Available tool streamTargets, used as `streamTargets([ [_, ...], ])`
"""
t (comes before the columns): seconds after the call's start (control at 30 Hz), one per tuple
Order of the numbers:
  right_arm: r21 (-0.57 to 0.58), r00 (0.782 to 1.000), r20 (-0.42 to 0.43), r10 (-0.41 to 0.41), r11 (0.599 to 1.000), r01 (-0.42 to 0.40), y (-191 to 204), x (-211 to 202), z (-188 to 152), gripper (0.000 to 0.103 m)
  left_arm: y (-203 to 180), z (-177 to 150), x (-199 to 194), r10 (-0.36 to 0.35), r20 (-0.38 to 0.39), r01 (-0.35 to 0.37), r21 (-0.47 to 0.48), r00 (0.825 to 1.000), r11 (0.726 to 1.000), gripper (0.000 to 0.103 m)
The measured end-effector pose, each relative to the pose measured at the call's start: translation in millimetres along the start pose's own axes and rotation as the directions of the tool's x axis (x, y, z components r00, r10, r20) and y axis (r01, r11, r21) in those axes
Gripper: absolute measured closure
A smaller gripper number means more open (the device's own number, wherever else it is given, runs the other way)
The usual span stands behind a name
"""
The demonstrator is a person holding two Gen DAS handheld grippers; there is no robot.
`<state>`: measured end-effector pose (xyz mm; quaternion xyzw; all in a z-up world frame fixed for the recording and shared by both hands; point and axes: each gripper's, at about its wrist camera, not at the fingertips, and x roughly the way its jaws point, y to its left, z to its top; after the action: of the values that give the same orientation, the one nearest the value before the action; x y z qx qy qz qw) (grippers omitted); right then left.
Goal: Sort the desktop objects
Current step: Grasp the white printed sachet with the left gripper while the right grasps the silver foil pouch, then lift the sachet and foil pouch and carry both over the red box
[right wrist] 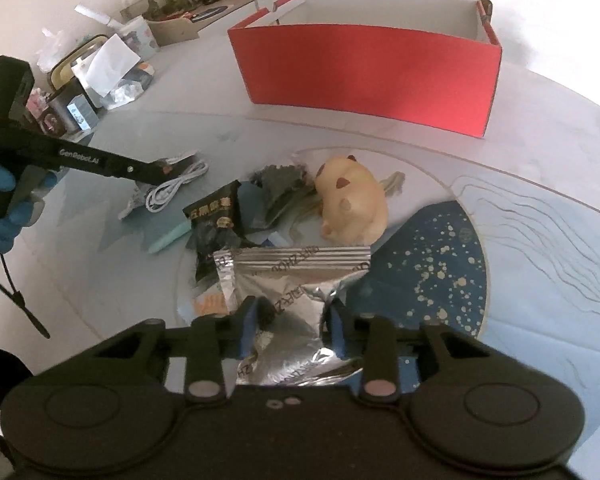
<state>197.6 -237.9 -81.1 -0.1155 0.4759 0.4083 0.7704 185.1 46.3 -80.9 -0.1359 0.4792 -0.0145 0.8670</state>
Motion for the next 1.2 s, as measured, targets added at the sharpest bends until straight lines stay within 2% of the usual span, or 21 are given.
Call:
streamTargets([
  [0.27,0.006,1.000,0.024,-0.018,1.000,0.018,5,-12,-1,0.070,1,-2,-17,-0.001,0.049,0.001,0.007,0.999,1.000,0.096],
  [0.3,0.007,0.999,0.027,-0.020,1.000,0.020,6,-14,-1,0.070,2,-2,-20,-0.007,0.058,0.006,0.007,0.998,1.000,0.102],
  [0.73,0.024,0.997,0.068,-0.039,0.999,0.038,12,-38,4,0.070,0,-5,-42,-0.030,0.090,0.031,-0.004,0.996,1.000,0.103],
  [1.2,0.044,0.988,0.137,-0.078,0.996,0.072,14,-63,20,0.070,-25,14,-77,-0.061,0.178,0.055,0.039,0.982,0.998,0.103],
])
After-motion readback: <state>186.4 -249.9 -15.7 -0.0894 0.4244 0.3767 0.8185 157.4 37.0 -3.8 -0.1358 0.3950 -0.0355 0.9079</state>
